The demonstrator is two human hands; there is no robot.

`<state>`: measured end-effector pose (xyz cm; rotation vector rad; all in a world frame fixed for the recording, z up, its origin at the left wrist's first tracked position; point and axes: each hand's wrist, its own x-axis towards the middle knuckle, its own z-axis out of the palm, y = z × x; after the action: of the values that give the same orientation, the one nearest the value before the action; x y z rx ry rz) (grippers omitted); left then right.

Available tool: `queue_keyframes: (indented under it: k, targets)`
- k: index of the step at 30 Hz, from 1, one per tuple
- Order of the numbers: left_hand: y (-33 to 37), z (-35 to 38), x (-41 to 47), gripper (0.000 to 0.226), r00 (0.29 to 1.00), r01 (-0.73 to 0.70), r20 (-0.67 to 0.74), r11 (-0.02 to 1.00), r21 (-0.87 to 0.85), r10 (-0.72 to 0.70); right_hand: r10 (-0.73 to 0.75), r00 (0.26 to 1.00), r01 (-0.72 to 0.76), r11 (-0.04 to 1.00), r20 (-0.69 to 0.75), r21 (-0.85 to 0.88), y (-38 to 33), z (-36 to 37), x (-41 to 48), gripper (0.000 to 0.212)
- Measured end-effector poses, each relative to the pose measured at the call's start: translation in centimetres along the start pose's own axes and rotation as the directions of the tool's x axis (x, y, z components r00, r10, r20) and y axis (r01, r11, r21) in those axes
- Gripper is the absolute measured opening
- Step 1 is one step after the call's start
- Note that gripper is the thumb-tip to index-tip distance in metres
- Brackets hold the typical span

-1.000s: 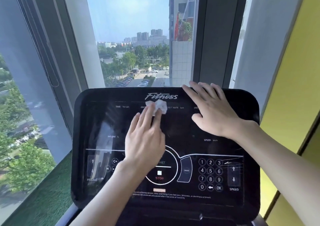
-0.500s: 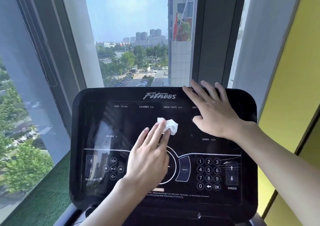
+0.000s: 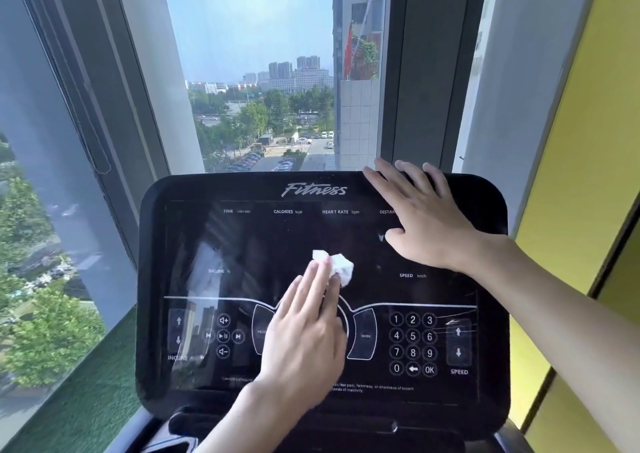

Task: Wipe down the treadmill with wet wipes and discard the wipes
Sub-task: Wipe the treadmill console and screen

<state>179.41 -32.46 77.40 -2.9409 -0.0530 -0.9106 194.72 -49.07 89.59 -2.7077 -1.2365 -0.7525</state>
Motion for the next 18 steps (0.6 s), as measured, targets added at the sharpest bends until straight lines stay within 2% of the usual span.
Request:
queue_keyframes:
  k: [2,4,6,8,10,11,15,16,18]
  targets:
    - [-0.7,0.0,-0.3,0.06,0.999,-0.034,0.01,0.999,0.035,0.034,-0.014,1.0,0.013,0.999,0.008,0.048,0.6,-0.3,-0.1,0.091]
    - [-1.8,-0.5,0.4,0.06,0.998,0.056,-0.026,0.998,0.035,-0.055,0.025,0.999,-0.026,0.999,0.019,0.044,1.6,-0.6,-0.7,0.094]
    - [-1.3,-0.6,0.6,0.06,0.991,0.121,-0.051,0.993,-0.012,-0.121,0.081,0.997,-0.081,0.996,-0.006,-0.039,2.3,-0.4,-1.5,0.095]
    - [0.3,0.3,-0.2,0.06,0.999,0.044,-0.025,0.998,-0.034,-0.045,0.092,0.996,-0.094,0.992,-0.021,-0.079,2.2,-0.2,-1.8,0.095]
    - [0.5,0.5,-0.8,0.059,0.999,-0.045,0.002,0.999,-0.01,0.045,0.101,0.995,-0.101,0.994,-0.013,-0.038,2.1,-0.3,-1.7,0.094]
    - [-0.2,0.3,-0.5,0.058,0.999,-0.041,-0.007,0.999,0.003,0.041,0.101,0.995,-0.101,0.995,-0.013,-0.009,2.2,-0.4,-1.6,0.092]
    - [-2.1,-1.1,2.2,0.059,0.971,0.208,-0.112,0.977,-0.055,-0.213,0.096,0.995,-0.093,0.993,-0.038,0.079,2.5,-0.7,-1.7,0.085]
    - [-1.4,-1.1,2.5,0.06,0.963,0.234,-0.12,0.969,-0.083,-0.243,0.1,0.994,-0.096,0.991,-0.04,0.09,2.5,-0.7,-1.7,0.084]
    - [0.1,-0.6,2.2,0.061,0.977,0.179,-0.101,0.98,-0.089,-0.187,0.095,0.994,-0.091,0.993,-0.053,0.082,2.4,-0.5,-1.6,0.081]
